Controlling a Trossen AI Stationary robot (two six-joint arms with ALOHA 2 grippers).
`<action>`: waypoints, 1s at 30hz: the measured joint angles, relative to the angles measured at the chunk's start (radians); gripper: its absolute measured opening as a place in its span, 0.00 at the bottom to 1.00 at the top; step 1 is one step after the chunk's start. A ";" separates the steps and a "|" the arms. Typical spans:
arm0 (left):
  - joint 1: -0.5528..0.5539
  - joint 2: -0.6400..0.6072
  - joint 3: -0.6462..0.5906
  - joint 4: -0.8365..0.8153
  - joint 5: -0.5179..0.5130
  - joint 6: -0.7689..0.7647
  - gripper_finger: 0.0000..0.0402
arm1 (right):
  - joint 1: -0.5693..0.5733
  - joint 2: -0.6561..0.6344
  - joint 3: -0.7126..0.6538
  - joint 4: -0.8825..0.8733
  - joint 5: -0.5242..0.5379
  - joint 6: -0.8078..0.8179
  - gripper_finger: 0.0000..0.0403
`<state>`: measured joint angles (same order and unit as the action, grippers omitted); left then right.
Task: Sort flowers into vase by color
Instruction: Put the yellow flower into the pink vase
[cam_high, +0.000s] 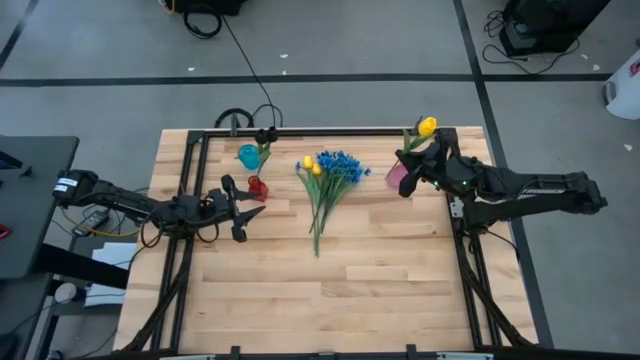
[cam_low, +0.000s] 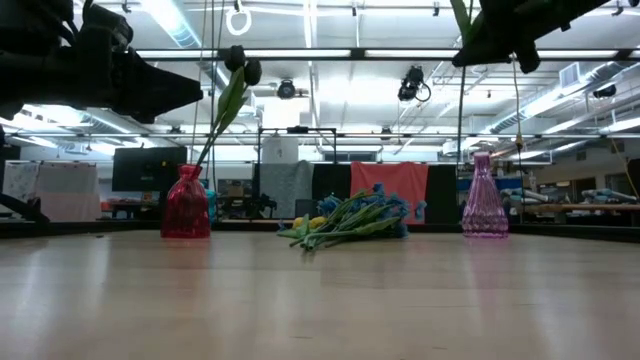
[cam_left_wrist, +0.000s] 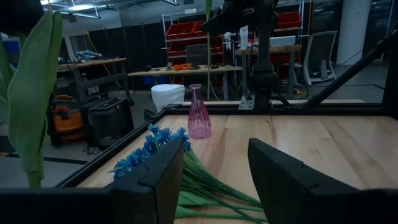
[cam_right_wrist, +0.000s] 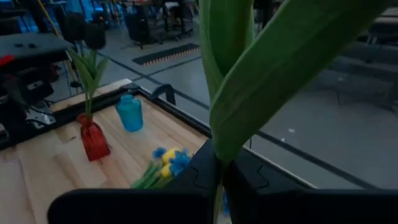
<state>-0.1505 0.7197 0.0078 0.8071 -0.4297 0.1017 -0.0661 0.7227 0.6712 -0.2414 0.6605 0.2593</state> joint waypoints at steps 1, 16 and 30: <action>0.000 0.000 0.000 0.000 0.000 0.000 0.47 | -0.003 0.000 0.000 -0.009 0.000 0.005 0.07; 0.000 0.000 0.000 0.001 0.000 0.003 0.47 | -0.014 -0.006 0.094 -0.137 -0.043 0.030 0.07; 0.000 0.000 0.000 0.002 0.000 0.000 0.47 | -0.023 -0.010 0.101 -0.219 -0.049 0.064 0.07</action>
<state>-0.1509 0.7197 0.0074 0.8089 -0.4297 0.1013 -0.0887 0.7132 0.7718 -0.4606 0.6112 0.3233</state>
